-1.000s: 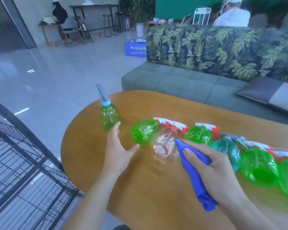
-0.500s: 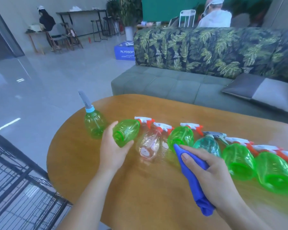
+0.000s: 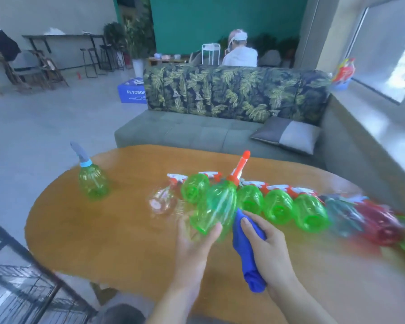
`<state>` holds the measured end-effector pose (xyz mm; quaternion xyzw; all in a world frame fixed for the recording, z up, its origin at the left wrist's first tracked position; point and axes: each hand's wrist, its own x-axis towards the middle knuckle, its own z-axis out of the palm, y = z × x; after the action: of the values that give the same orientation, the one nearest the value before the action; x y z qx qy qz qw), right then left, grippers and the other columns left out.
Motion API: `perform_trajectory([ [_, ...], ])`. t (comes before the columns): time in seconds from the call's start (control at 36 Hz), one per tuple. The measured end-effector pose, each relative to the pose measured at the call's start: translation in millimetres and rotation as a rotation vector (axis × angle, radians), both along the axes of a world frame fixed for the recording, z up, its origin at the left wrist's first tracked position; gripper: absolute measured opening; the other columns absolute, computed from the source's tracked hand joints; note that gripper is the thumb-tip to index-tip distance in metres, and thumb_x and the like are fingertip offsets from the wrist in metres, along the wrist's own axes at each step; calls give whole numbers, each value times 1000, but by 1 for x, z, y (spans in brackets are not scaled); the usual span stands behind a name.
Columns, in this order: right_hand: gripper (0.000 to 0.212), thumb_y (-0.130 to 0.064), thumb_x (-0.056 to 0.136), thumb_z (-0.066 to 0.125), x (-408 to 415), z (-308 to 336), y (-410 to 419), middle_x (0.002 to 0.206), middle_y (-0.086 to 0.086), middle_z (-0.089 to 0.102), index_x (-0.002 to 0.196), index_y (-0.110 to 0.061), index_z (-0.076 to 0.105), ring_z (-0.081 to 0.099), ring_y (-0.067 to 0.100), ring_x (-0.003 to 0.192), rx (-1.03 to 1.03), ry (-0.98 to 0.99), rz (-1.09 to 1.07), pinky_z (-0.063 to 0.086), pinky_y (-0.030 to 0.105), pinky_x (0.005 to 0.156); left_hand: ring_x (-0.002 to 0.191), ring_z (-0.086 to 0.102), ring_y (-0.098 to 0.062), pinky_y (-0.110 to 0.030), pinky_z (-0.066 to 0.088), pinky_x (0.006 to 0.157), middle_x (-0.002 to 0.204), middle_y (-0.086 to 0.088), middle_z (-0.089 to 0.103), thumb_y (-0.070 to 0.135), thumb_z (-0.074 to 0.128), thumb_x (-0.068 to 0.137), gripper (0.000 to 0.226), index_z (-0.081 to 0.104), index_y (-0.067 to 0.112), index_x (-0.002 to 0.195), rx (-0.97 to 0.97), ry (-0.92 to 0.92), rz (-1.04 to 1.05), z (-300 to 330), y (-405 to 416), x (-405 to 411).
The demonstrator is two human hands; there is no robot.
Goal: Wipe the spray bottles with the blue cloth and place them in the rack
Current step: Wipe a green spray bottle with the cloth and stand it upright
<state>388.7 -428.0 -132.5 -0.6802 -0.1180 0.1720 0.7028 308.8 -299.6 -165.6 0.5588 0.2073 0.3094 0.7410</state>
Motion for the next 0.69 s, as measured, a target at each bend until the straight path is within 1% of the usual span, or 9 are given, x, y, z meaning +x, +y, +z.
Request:
perform_trajectory([
  [0.08, 19, -21, 104, 64, -4, -1, -33, 89, -2, 79, 113, -31, 77, 70, 15, 66, 8, -8, -58, 53, 29, 56, 129, 68, -14, -43, 55, 108, 139, 16, 70, 40, 96, 64, 90, 55, 44, 145, 60, -7, -100, 0, -25, -3],
  [0.19, 20, -25, 103, 64, -5, -3, -67, 94, -4, 79, 112, -35, 78, 69, 19, 68, -13, -47, -91, 52, 33, 58, 142, 55, -1, -51, 49, 118, 148, 33, 57, 44, 95, 68, 97, 47, 63, 150, 180, 50, -235, 2, -41, -6],
  [0.28, 20, -27, 102, 66, -8, -3, -81, 101, -9, 79, 110, -40, 78, 73, 20, 81, -19, -91, -96, 53, 35, 67, 151, 46, -7, -57, 42, 123, 160, 28, 48, 47, 92, 73, 97, 41, 63, 154, 252, 82, -324, 4, -48, -9],
  [0.42, 18, -29, 102, 67, -10, -12, -92, 99, -11, 76, 104, -45, 74, 72, 22, 83, -49, -134, -135, 59, 43, 71, 148, 39, 13, -45, 38, 127, 157, 42, 43, 45, 85, 74, 102, 33, 52, 162, 327, 41, -388, 3, -67, -12],
  [0.5, 13, -30, 102, 67, -12, -21, -93, 100, -10, 74, 106, -41, 71, 71, 25, 85, -60, -142, -155, 61, 51, 75, 151, 38, 8, -49, 38, 126, 162, 38, 41, 42, 87, 77, 101, 34, 56, 162, 322, 38, -386, -4, -71, -12],
  [0.53, 14, -29, 102, 66, -13, -24, -92, 100, -11, 73, 105, -42, 71, 71, 24, 85, -61, -145, -160, 61, 51, 76, 150, 40, 9, -46, 41, 123, 160, 38, 42, 37, 87, 79, 99, 34, 55, 162, 315, 37, -371, -7, -71, -11],
  [0.61, 19, -25, 102, 65, -13, -31, -90, 101, -14, 72, 104, -43, 71, 70, 20, 87, -58, -137, -170, 60, 51, 80, 143, 40, 19, -16, 50, 104, 151, 47, 45, 27, 83, 81, 94, 37, 54, 159, 276, 27, -333, -18, -72, -7],
  [0.64, 20, -24, 103, 64, -13, -34, -90, 102, -15, 73, 106, -42, 71, 70, 17, 89, -61, -136, -171, 60, 51, 83, 145, 38, 18, -15, 51, 102, 154, 46, 43, 28, 83, 82, 93, 38, 56, 158, 258, 19, -327, -21, -72, -5],
  [0.69, 21, -22, 103, 63, -15, -38, -86, 107, -17, 73, 112, -40, 71, 70, 11, 96, -69, -140, -177, 59, 47, 90, 150, 37, 13, -25, 50, 110, 159, 43, 39, 32, 84, 84, 90, 39, 62, 157, 224, 12, -331, -27, -70, -3],
])
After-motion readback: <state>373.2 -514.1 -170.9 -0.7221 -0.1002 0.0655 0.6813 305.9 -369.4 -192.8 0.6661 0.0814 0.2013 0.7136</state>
